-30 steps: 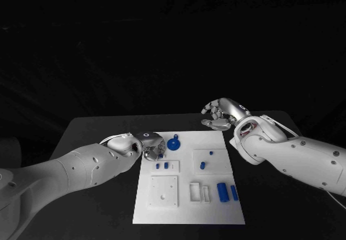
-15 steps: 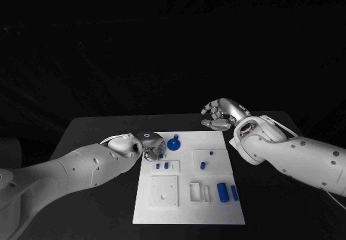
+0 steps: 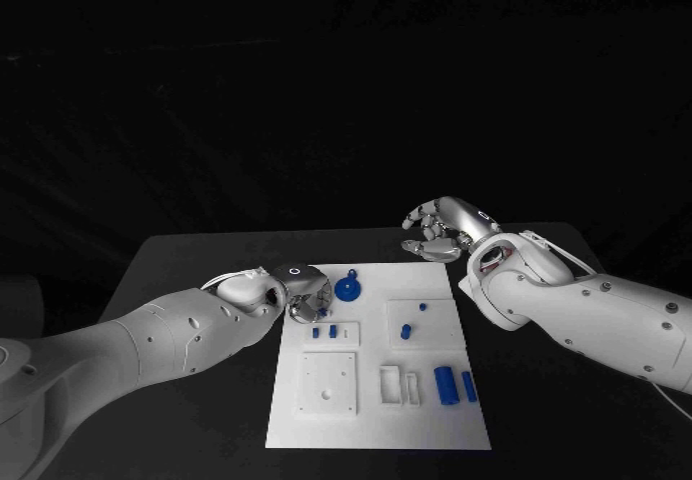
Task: Assemble the parts on the task board
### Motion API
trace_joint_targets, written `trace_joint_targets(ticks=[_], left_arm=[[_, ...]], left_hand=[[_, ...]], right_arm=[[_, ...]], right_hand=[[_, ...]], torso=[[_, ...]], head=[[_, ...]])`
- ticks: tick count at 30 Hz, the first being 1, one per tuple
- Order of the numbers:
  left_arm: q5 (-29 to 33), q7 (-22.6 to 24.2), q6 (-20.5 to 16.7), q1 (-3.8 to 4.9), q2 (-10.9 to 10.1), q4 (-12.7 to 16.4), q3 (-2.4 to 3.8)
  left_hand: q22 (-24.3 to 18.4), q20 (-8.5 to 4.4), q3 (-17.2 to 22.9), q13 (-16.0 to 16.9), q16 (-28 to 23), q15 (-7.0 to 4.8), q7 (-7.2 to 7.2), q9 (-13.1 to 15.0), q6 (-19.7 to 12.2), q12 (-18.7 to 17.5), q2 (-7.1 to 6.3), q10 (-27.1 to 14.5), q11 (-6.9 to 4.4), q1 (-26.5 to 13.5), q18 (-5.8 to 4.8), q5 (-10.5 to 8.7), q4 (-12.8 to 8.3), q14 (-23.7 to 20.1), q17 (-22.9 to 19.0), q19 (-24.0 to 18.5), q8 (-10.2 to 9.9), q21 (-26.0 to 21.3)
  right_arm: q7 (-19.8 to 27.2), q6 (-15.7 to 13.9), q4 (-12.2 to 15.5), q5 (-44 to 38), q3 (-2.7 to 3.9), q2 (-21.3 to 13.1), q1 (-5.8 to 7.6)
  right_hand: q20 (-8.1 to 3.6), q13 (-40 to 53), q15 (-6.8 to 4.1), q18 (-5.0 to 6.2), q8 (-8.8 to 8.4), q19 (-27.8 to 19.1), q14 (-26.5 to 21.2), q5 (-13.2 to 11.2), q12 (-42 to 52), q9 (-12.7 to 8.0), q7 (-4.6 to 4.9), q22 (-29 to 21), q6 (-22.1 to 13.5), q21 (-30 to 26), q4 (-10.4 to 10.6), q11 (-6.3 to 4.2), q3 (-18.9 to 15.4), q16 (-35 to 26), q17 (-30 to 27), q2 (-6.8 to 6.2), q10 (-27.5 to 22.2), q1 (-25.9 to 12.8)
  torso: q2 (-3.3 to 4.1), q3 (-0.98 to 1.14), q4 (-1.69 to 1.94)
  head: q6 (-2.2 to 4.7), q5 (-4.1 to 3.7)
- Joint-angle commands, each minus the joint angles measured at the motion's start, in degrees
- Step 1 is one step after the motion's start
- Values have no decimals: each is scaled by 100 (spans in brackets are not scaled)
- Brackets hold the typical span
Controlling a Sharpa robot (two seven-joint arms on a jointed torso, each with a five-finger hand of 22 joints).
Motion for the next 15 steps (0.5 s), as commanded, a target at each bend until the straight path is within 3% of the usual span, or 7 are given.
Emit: trace_joint_targets(ticks=[1, 7, 15], left_arm=[[-162, -108, 469, -198, 11, -27, -102], [-42, -106, 221, -199, -29, -19, -101], [135, -142, 14, -199, -74, 5, -100]], left_hand=[[72, -127, 55, -225, 25, -6, -16, 0, 98, -33, 154, 128, 35, 60, 72, 29, -10, 45, -9, 45, 16, -3], [76, -158, 81, -251, 44, -52, -68, 19, 247, -38, 420, 344, -16, 58, 69, 197, -33, 130, -14, 109, 95, 21], [70, -183, 76, -267, 41, -82, -94, 31, 306, -48, 476, 444, -48, 23, 67, 248, -61, 179, -24, 144, 131, 23]], right_arm=[[30, 68, 1, -13, 3, 9, 7], [30, 74, -6, -9, 3, 16, 8], [31, 77, -26, 0, 2, 26, 9]], right_hand=[[-28, -9, -11, 357, 39, -7, 0, -1, 18, -8, 49, 82, 11, -29, 42, -12, -4, -17, -9, -17, -12, -24], [-28, -9, -11, 357, 40, -8, 0, -1, 18, -9, 49, 83, 11, -29, 46, -12, -5, -17, -9, -18, -13, -25], [-28, -10, -11, 357, 41, -8, -1, -1, 18, -10, 49, 83, 13, -30, 51, -12, -6, -18, -9, -19, -13, -26]], torso=[[1, 2, -1], [0, 2, -1], [0, -3, 1]], head=[[-4, 7], [11, 11], [29, 7]])
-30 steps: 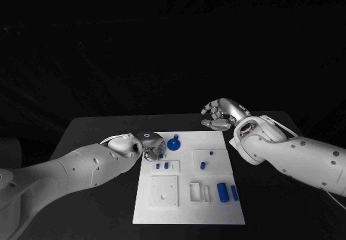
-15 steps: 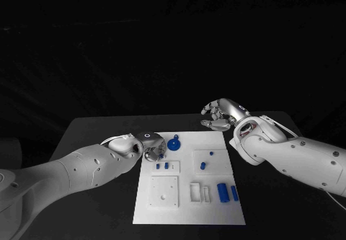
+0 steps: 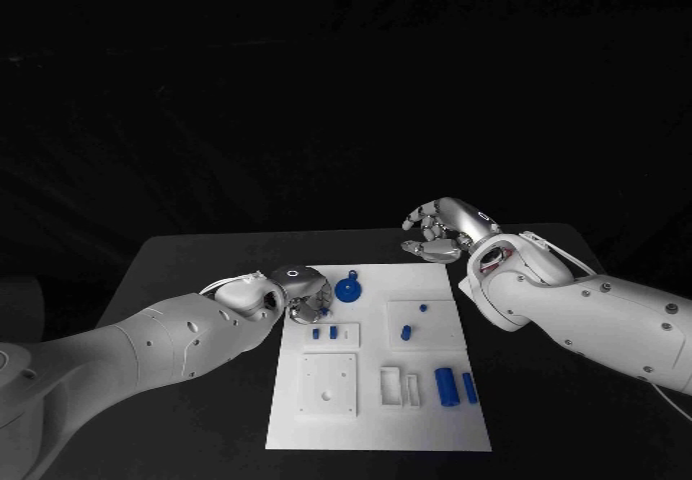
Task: Assemble the parts on the task board
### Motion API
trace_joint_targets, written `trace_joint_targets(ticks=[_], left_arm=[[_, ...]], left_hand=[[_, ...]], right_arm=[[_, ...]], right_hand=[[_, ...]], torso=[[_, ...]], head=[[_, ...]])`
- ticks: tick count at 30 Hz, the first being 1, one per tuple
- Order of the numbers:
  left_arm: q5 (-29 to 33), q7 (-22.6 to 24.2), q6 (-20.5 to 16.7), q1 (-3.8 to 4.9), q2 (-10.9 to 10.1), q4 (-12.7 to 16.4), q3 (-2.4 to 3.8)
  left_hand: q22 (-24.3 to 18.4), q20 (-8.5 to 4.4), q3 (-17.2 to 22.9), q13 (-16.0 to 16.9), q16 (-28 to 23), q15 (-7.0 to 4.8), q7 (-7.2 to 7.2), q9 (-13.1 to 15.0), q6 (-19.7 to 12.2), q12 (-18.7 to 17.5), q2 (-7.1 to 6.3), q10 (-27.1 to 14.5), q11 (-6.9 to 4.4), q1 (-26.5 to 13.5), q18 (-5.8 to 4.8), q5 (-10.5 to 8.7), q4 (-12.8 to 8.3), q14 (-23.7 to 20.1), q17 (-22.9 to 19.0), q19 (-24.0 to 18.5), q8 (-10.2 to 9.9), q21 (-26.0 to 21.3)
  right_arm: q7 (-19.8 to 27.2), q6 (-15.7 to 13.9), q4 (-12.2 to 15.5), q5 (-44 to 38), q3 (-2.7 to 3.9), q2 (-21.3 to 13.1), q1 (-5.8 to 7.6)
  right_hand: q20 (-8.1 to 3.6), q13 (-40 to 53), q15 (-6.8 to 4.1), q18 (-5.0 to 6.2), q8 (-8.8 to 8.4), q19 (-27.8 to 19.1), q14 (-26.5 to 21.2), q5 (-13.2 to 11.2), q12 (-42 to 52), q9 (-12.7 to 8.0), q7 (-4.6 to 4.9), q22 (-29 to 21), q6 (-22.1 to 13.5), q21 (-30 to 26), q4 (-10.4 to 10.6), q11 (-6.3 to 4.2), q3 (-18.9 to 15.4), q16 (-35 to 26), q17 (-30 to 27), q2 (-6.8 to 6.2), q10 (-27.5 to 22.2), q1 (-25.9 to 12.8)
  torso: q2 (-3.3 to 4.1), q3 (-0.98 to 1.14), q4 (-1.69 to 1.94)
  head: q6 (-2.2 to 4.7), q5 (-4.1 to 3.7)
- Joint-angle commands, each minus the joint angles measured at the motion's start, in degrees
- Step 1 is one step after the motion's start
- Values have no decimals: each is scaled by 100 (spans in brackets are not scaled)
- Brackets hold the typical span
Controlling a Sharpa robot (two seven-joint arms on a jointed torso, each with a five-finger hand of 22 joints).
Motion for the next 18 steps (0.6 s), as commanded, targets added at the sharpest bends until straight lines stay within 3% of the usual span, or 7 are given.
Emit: trace_joint_targets(ticks=[1, 12, 18], left_arm=[[29, -150, 318, -138, -35, -15, -84], [144, -195, 27, -129, -277, 129, -65], [218, -210, -92, -100, -356, 189, 38]], left_hand=[[70, -147, 20, 11, 18, 7, -5, 35, 58, 11, 53, 174, 108, 3, 67, 39, -28, 53, -7, 51, 33, 24], [67, -166, 28, -2, 18, -11, -17, 40, 86, -2, 61, 224, 90, -2, 67, 50, -60, 91, -12, 83, 51, 28], [67, -170, 29, -4, 21, -16, -20, 42, 94, -4, 57, 237, 85, -2, 68, 56, -65, 102, -11, 94, 56, 32]], right_arm=[[33, 70, -3, -8, 2, 9, 4], [63, 71, -38, 51, 2, 21, 5], [80, 66, -52, 94, 2, 43, 5]], right_hand=[[-37, -5, -11, 358, 19, -15, -1, -1, 22, -6, 30, 84, -6, -30, 35, -12, 9, -18, -9, -19, -13, -26], [-36, -6, -11, 358, 21, -16, -2, -2, 22, -7, 30, 85, -5, -30, 44, -12, 3, -18, -9, -23, -14, -33], [-36, -6, -11, 358, 21, -16, -3, -2, 23, -8, 30, 86, -5, -30, 47, -12, 0, -18, -9, -26, -15, -36]], torso=[[0, -3, 2], [-4, -4, 9], [-1, -6, 7]], head=[[13, -2], [49, -7], [69, -6]])
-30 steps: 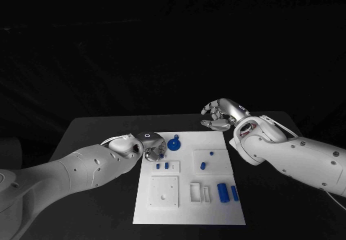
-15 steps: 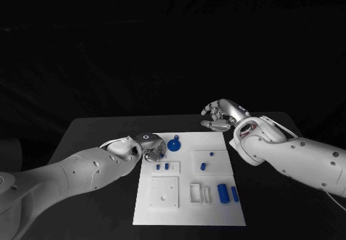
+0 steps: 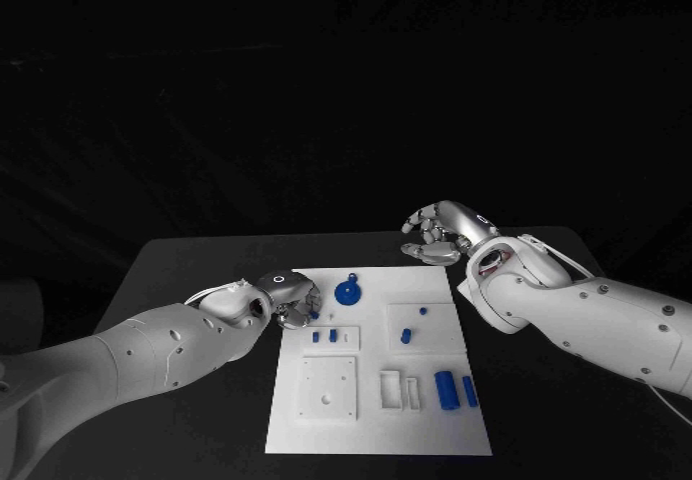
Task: Assemble the parts on the task board
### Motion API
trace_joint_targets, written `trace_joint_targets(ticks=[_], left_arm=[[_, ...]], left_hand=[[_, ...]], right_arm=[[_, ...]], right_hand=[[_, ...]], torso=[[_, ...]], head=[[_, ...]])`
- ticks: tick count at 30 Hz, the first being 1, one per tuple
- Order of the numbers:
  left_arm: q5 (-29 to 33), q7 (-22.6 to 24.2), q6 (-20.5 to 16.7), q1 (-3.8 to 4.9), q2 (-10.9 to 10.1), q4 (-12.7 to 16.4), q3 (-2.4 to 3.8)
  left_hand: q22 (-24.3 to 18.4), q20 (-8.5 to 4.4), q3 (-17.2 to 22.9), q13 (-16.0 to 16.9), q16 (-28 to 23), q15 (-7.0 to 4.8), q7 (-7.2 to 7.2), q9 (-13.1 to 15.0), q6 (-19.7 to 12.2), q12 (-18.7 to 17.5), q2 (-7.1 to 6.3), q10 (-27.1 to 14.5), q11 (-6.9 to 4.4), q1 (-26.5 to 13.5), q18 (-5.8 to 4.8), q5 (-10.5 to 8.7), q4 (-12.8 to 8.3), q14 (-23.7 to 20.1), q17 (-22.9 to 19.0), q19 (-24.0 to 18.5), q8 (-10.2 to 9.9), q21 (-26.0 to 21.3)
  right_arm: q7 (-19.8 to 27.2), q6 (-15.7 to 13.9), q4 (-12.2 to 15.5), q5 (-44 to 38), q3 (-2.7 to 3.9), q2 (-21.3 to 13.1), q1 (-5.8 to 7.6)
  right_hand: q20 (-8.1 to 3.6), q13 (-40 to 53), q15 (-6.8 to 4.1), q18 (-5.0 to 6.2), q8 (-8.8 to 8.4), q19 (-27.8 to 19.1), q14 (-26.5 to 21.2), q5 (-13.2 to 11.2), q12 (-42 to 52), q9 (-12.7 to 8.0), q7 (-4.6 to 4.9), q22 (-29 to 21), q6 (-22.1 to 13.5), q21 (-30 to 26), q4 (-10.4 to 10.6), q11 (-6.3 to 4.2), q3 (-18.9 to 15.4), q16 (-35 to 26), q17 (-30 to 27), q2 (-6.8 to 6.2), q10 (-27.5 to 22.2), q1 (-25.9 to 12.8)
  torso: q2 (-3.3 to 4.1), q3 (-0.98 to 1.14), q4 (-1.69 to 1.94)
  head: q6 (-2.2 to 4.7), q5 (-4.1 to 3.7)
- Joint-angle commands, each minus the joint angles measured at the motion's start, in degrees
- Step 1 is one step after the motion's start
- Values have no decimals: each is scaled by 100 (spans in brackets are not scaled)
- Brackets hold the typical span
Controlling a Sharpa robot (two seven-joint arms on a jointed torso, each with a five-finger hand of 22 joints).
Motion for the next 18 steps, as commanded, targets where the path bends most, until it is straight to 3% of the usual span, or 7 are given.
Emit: trace_joint_targets(ticks=[1, 3, 12, 18], left_arm=[[33, -184, 112, -37, -17, -11, 63], [38, -190, 78, -37, -33, 18, 104], [192, -250, 29, -28, -189, 421, 433], [239, -320, 7, 54, -398, 943, 565]], left_hand=[[68, -161, 2, -2, 22, -16, 0, 41, 72, -15, 35, 163, 83, -10, 66, 35, -32, 61, -5, 43, 56, 33], [69, -171, 9, -7, 32, -26, -6, 44, 87, -20, 27, 184, 75, -5, 68, 47, -39, 88, -2, 68, 64, 42], [67, -185, 20, -19, 38, -35, -9, 44, 97, -37, 20, 210, 66, -9, 70, 53, -41, 122, -2, 103, 70, 52], [67, -193, 26, -26, 43, -39, -11, 43, 101, -47, 17, 220, 62, -9, 72, 55, -43, 141, -1, 122, 71, 59]], right_arm=[[71, 57, -6, 44, 2, 20, 4], [77, 65, -13, 84, 2, 28, 4], [125, 223, -124, 1185, -2, 139, 4], [152, 442, -199, 2047, -20, 242, 5]], right_hand=[[-37, -7, -11, 358, 22, -16, -3, -2, 23, -9, 30, 87, -2, -30, 49, -12, -3, -18, -9, -27, -15, -39], [-37, -7, -11, 358, 22, -16, -4, -2, 23, -10, 30, 87, -1, -31, 53, -12, -7, -18, -8, -28, -16, -43], [-36, -5, -12, 358, 30, -17, -5, 4, 30, -15, 28, 93, 5, -28, 77, -14, -56, -13, -5, -21, -19, -82], [-45, 1, -23, 358, 58, -4, 8, 57, 55, -16, 16, 103, 33, -10, 91, -25, -196, 11, 8, 48, -13, -159]], torso=[[2, 0, 0], [2, -1, -1], [-3, -1, 0], [-1, -1, 2]], head=[[18, 2], [30, 7], [59, 19], [75, 14]])
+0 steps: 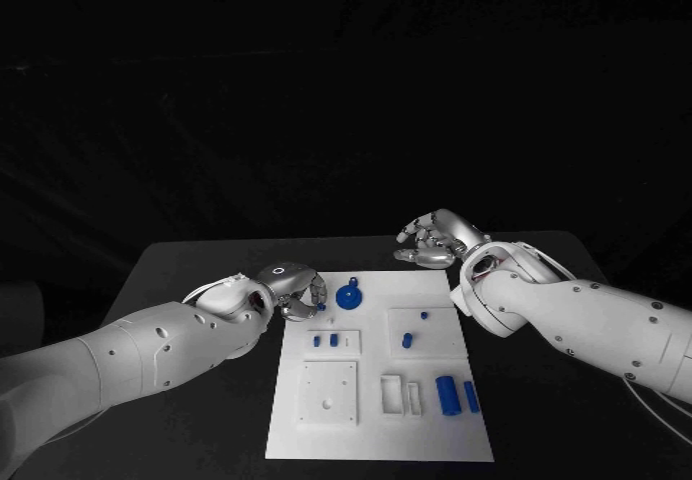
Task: Assemble the parts on the task board
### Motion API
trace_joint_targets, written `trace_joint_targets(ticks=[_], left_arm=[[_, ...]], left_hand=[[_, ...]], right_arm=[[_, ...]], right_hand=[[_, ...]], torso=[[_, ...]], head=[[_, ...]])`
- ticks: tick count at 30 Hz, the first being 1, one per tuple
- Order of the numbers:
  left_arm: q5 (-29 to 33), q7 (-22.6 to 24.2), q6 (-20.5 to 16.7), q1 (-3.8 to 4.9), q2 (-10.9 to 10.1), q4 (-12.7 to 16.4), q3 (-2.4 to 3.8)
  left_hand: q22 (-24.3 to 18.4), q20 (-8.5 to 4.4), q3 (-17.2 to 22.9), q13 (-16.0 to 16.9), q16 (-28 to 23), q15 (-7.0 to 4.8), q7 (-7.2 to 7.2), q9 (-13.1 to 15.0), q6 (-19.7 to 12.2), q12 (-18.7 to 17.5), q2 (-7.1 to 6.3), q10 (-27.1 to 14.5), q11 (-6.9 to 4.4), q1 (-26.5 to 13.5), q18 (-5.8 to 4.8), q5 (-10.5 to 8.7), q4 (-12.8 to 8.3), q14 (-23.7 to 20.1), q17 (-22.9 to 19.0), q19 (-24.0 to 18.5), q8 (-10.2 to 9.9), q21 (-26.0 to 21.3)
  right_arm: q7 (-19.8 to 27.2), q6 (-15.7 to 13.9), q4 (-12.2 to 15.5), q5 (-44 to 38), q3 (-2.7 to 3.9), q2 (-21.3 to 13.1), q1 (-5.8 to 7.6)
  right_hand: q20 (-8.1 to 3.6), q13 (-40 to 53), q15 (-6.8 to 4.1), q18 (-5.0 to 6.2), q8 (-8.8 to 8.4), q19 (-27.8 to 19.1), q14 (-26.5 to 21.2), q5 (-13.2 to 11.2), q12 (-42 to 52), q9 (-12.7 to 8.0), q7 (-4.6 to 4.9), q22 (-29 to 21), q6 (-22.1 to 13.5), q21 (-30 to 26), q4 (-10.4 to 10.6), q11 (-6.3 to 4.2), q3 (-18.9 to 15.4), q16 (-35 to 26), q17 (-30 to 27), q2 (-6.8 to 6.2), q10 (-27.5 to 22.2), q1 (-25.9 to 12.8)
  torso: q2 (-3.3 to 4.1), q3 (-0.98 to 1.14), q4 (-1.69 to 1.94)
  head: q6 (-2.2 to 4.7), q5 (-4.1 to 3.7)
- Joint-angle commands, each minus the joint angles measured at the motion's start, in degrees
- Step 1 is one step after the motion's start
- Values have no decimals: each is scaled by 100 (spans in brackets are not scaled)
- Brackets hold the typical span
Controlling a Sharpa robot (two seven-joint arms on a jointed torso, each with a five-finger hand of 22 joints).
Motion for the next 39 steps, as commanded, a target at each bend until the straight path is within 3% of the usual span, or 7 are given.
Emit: trace_joint_targets(ticks=[1, 8, 13, 17, 22, 25, 39], left_arm=[[114, -110, -22, 55, -82, 273, 42], [161, -214, -9, 252, -318, 927, 100], [159, -272, -8, 365, -415, 1227, 107], [148, -311, 17, 383, -437, 1351, 108], [140, -337, 27, 385, -434, 1429, 109], [137, -349, 32, 385, -417, 1458, 109], [117, -399, 46, 398, -400, 1534, 109]], left_hand=[[68, -154, 21, -10, 22, 3, 17, 40, 70, -20, 18, 109, 69, -10, 74, 21, -6, 44, -1, 43, 61, 37], [68, -158, 24, -13, 23, 1, 16, 40, 73, -26, 13, 117, 67, -11, 74, 20, -5, 54, -1, 54, 63, 41], [68, -162, 28, -17, 23, -2, 14, 40, 79, -30, 7, 127, 64, -9, 75, 16, -4, 63, -1, 63, 65, 43], [67, -164, 32, -19, 23, -3, 13, 40, 82, -33, 4, 133, 63, -7, 76, 14, -3, 68, -2, 69, 66, 44], [67, -166, 35, -21, 23, -5, 13, 40, 83, -36, 2, 138, 61, -5, 76, 13, -1, 72, -2, 74, 67, 45], [66, -169, 40, -23, 22, -7, 11, 40, 86, -39, -1, 144, 60, -1, 77, 15, -1, 77, -3, 79, 68, 46], [64, -174, 50, -29, 20, -11, 10, 39, 91, -47, -6, 159, 56, 5, 78, 25, 3, 91, -5, 94, 70, 48]], right_arm=[[100, 357, -32, 1055, -15, 59, 3], [-67, 742, -119, 2440, -104, 209, 7], [-308, 941, -207, 3469, -235, 366, 35], [-479, 1022, -238, 3836, -287, 451, 42], [-610, 1021, -281, 4098, -416, 568, 70], [-614, 996, -317, 4128, -453, 632, 76], [-707, 1079, -427, 4189, -601, 830, 80]], right_hand=[[-57, 1, -26, 358, 38, 9, 13, 37, 26, -5, 11, 105, 36, -6, 6, -28, -63, 16, 10, 24, -10, -88], [-101, -1, -55, 358, 83, 84, 84, 259, 64, 0, -17, 104, 81, 39, 10, -57, -288, 63, 27, 165, 50, -226], [-130, -4, -69, 358, 104, 116, 116, 460, 82, 1, -29, 103, 92, 61, 13, -69, -490, 87, 42, 277, 80, -395], [-137, -5, -72, 358, 110, 115, 119, 545, 86, -1, -32, 102, 91, 64, 7, -74, -604, 92, 48, 317, 83, -502], [-144, -2, -80, 358, 123, 112, 122, 713, 96, -1, -41, 103, 98, 73, 0, -80, -818, 104, 61, 366, 86, -711], [-149, -2, -83, 358, 127, 109, 123, 761, 99, -3, -43, 103, 98, 76, -14, -83, -903, 108, 66, 385, 87, -782], [-156, -3, -92, 358, 138, 88, 116, 665, 100, -7, -52, 100, 106, 74, -17, -92, -1136, 110, 77, 414, 84, -986]], torso=[[-2, 1, 2], [-11, 1, 12], [-16, 4, 7], [-12, 2, 3], [0, -2, -8], [4, -1, -7], [5, 6, -2]], head=[[16, 8], [63, 6], [127, 2], [155, 3], [167, -7], [174, -16], [155, -7]])
